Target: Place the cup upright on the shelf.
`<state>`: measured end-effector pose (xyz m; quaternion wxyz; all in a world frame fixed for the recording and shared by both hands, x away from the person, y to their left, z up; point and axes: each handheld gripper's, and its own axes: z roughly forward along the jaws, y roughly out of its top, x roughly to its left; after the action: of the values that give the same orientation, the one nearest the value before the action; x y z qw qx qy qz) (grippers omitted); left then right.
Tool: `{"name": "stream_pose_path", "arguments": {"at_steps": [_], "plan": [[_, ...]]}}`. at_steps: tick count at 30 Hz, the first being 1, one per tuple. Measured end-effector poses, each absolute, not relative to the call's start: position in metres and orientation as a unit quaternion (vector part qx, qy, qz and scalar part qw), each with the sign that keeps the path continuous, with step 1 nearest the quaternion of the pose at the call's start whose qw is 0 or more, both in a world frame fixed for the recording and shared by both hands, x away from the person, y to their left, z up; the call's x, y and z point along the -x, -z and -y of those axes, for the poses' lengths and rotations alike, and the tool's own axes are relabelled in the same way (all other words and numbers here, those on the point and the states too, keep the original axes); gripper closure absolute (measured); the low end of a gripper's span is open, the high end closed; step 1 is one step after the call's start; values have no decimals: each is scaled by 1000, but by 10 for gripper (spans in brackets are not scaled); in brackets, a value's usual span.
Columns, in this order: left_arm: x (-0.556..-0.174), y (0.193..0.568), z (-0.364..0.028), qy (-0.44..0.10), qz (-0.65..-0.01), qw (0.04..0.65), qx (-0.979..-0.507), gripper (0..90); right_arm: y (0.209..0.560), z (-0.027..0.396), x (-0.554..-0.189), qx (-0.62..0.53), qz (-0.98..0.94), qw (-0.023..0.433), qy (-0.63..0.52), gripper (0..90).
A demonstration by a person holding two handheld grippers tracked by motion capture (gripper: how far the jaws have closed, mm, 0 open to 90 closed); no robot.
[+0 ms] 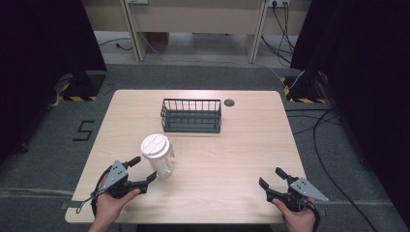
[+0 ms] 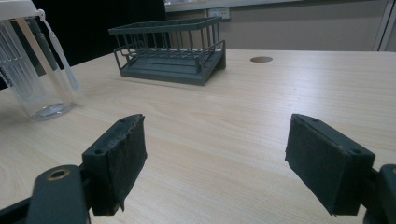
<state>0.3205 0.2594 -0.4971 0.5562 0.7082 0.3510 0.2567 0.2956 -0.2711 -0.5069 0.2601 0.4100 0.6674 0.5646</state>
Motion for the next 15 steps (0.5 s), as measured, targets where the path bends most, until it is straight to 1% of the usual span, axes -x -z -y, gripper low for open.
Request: {"name": "stream_pose_path", "arguments": {"at_steps": [15], "plan": [[-341, 501, -244, -251, -344, 546, -721, 145, 507, 270, -296, -410, -668, 257, -565, 209]]}}
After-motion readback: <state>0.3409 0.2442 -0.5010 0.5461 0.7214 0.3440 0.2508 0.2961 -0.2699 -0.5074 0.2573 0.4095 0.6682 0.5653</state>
